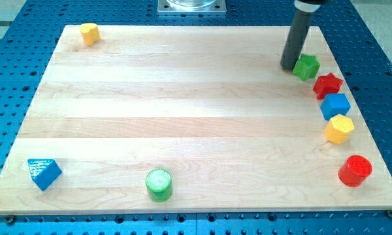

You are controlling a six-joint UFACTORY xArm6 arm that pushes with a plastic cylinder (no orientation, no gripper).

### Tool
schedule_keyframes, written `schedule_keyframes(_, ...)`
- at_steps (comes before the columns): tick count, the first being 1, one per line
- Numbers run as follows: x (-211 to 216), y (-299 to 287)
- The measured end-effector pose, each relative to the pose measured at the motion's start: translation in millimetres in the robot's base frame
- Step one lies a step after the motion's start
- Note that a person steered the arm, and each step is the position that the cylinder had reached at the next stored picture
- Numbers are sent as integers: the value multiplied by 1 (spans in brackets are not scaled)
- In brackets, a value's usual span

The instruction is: Place the heart diagonal to the top left of the green star

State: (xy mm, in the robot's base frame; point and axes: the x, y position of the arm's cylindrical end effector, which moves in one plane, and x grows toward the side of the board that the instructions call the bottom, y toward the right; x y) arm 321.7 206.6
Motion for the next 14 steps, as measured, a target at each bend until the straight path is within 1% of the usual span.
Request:
schedule_keyframes(2,0,21)
schedule_keyframes(3,1,-30)
schedule_keyframes(4,47,-173)
schedule_keyframes(5,72,-335)
schedule_keyframes(6,16,-454)
schedule_keyframes(7,-46,-510)
schedule_keyframes(8,-86,-473)
schedule_keyframes(9,-122,-374)
schedule_keyframes(10,-128,-329)
schedule_keyframes(11,-127,-258)
schedule_keyframes(12,-126,-159)
schedule_keyframes(13,-106,-128)
schedule_keyframes(14,-128,-148)
